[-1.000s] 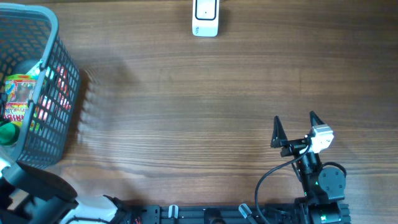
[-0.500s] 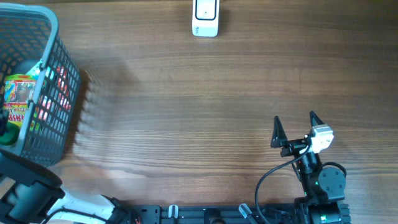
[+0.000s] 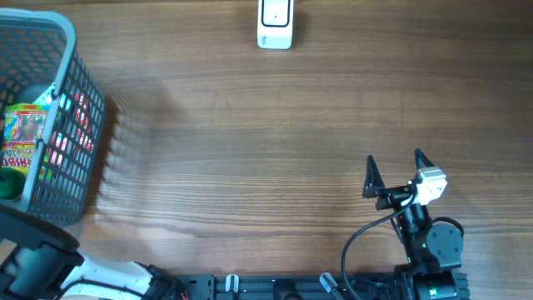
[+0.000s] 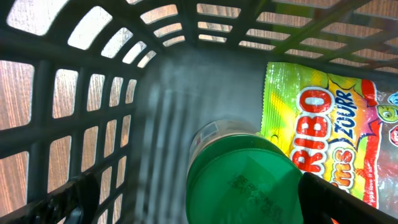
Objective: Scan the item barcode
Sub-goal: 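Reach into the basket with the left gripper and grasp the green-lidded jar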
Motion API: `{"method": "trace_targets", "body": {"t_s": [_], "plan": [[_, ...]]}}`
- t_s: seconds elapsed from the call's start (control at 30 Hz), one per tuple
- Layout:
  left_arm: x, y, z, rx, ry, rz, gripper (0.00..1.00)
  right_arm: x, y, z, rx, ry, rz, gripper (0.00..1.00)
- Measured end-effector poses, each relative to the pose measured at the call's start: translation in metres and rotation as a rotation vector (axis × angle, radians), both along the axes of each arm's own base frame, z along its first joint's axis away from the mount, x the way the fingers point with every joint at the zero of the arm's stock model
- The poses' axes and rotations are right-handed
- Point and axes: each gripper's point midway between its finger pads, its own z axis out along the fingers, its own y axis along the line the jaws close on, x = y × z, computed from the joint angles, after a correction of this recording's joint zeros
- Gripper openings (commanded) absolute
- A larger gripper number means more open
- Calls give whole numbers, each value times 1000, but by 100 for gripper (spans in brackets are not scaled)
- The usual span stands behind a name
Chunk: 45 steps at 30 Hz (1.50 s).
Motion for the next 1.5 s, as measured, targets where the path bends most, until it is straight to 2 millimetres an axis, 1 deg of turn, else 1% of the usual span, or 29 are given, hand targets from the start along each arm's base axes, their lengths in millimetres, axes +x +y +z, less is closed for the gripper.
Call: {"method": "trace_targets", "body": {"t_s": [0.13,0.27,0.33,0.37,0.43,0.47,0.53,0.57,0.63,0.73,0.77,1.03,1.13,1.2,1.3,1.33,1.4,1.43,1.5], "plan": [[5,-1,-4,-17,-21,-7,100,0,0,0,0,0,0,100],[19,0,-14,-42,-65,-24,100,0,0,0,0,0,0,100],[23,-5,-26,-78,-50,-36,100,0,0,0,0,0,0,100],[23,-7,-34,-97,-37,-39,97,0,0,0,0,0,0,100],[26,-9,-49,-125,-13,-47,85,0,0,0,0,0,0,100],[27,-13,-56,-145,-3,-50,75,0,0,0,0,0,0,100],[28,-18,-65,-168,19,-59,67,0,0,0,0,0,0,100],[30,-20,-67,-174,25,-67,62,0,0,0,0,0,0,100],[31,-22,-65,-173,30,-78,55,0,0,0,0,0,0,100],[29,-25,-61,-173,44,-85,50,0,0,0,0,0,0,100],[29,-25,-58,-170,45,-85,49,0,0,0,0,0,0,100],[25,-26,-49,-164,55,-82,49,0,0,0,0,0,0,100],[25,-28,-46,-168,46,-84,51,0,0,0,0,0,0,100],[29,-25,-36,-137,19,-87,52,0,0,0,0,0,0,100],[27,-31,-18,-125,-8,-90,53,0,0,0,0,0,0,100],[28,-31,-9,-108,-25,-92,53,0,0,0,0,0,0,100],[28,-32,5,-78,-49,-94,59,0,0,0,0,0,0,100],[28,-32,16,-56,-66,-95,65,0,0,0,0,0,0,100],[27,-34,37,-10,-101,-94,82,0,0,0,0,0,0,100]]}}
